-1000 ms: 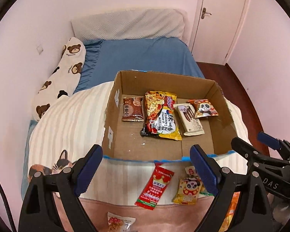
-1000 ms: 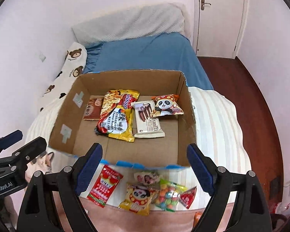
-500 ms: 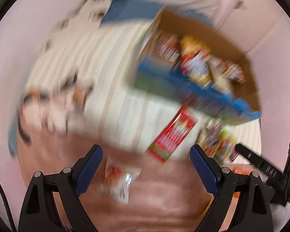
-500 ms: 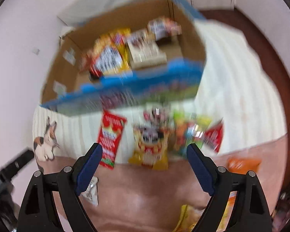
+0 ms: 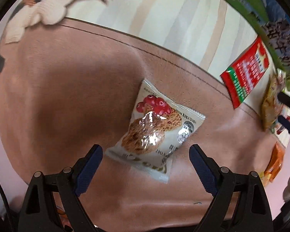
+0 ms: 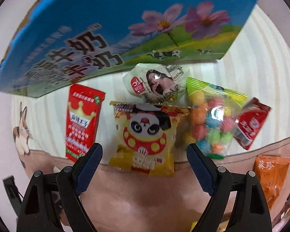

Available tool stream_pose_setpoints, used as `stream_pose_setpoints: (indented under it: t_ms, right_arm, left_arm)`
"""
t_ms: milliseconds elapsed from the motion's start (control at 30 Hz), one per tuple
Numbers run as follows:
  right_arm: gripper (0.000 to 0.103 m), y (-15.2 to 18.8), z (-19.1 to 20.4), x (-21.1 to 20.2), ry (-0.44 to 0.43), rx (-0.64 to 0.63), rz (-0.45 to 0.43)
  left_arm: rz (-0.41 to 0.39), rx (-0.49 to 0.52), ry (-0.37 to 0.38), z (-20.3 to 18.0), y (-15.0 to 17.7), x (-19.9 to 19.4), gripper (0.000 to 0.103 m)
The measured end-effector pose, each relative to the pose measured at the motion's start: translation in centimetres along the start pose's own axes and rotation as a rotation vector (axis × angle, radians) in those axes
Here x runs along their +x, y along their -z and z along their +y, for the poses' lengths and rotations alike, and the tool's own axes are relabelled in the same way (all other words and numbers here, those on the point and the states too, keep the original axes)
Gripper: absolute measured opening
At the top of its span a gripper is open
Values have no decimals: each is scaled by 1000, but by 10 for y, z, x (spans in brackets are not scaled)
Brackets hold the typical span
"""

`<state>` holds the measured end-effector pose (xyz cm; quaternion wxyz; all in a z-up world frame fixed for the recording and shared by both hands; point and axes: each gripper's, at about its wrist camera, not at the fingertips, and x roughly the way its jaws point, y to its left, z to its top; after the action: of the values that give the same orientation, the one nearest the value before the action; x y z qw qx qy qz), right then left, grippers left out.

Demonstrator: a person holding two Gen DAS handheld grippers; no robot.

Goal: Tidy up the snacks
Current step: 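Grasp the oat cookie packet with the left tool while the right tool grasps the yellow panda bag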

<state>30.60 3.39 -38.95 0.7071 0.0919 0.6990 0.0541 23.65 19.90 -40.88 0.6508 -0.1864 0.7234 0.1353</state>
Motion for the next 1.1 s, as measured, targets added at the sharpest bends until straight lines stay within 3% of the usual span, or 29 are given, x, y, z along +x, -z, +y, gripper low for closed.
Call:
stream_pose_setpoints:
  t_ms: [133,167,200,367,600,733,800,967,1100]
  right_arm:
    - [90,-7,9,19,12,-11,23]
    - [86,-7,11,24,21,-16,26]
    - [73,-7,11,31,51,-13,34]
    - [64,5,12,31,60,-58,29]
    - [64,60,3,37,36,-122,169]
    - [66,75,-2,43,19,-95,191]
    - [69,72,-4,43,-1,-74,183]
    - [69,71,-15,40,-6,-53,176]
    - [76,71,-17,38,3,-50,186]
  left_arm:
    - [-4,87,-76,-16,-3,9,91]
    - [-10,104,-94,-19,-4,9,91]
    - [-11,121,-112,-22,-4,11,91]
    - [-4,144,-128,-27,-11,15,91]
    - [13,190,-135,-38,-17,20,91]
    - [8,217,-137,-47,-21,23,90]
    - [-20,183,-111,-55,-28,24,66]
    - [-11,89,-32,-67,-38,23,64]
    - [14,139,-57,-83,-46,31,66]
